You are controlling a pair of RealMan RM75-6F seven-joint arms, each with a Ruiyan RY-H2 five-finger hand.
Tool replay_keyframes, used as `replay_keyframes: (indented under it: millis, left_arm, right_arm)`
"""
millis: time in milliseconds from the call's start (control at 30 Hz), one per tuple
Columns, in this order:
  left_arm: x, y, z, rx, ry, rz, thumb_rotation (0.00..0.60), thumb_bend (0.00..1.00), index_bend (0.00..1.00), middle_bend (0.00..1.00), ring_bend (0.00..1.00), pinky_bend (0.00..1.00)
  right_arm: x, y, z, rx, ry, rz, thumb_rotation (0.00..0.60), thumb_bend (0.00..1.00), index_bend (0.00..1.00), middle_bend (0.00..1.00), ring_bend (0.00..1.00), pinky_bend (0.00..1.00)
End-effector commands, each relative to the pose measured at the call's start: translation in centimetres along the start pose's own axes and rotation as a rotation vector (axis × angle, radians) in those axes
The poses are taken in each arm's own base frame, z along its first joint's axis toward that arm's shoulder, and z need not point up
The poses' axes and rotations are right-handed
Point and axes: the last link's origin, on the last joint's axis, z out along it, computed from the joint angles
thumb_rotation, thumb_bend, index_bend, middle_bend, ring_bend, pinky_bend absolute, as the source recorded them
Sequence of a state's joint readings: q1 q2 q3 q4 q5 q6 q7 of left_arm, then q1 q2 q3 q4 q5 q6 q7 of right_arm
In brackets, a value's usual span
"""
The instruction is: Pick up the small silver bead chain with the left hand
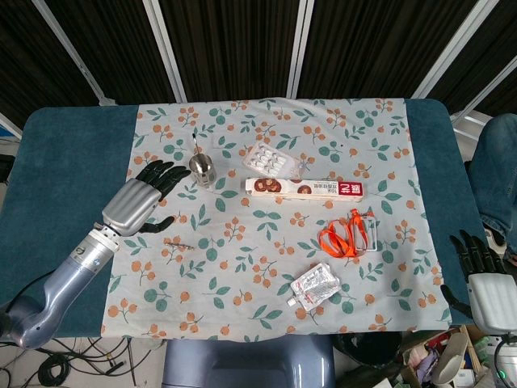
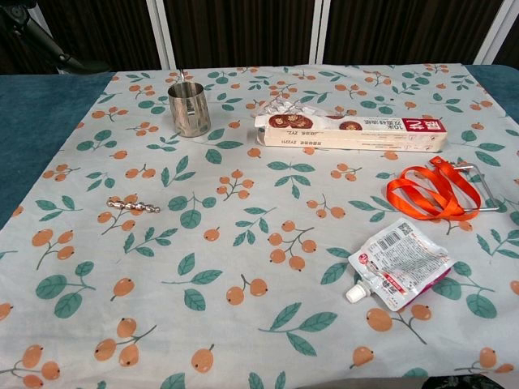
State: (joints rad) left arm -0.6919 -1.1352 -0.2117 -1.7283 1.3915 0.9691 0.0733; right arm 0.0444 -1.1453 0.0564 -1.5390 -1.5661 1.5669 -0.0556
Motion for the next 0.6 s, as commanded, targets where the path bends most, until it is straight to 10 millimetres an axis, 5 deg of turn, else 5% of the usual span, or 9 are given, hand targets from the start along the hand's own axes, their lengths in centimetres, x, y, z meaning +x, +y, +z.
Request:
replay_keyframes:
  millis: [33, 600]
  left_arm:
    - [-0.06, 0.03, 0.0, -0.002, 0.001, -0.003, 0.6, 0.3, 0.01, 0.08, 0.01, 0.06]
    - [-0.85, -0.14, -0.33, 0.0, -0.018, 0.01, 0.6, 0.3, 0.02, 0.08, 0.01, 0.06]
  right_arm:
    - [-0.01, -0.02, -0.01, 0.0, 0.0, -0.001, 0.6, 0.17, 0.03, 0.01, 0.05, 0.14]
    - [-0.01, -0.05, 0.01, 0.001, -0.001, 0.002, 0.6, 0.17, 0.03, 0.01, 0.05, 0.14]
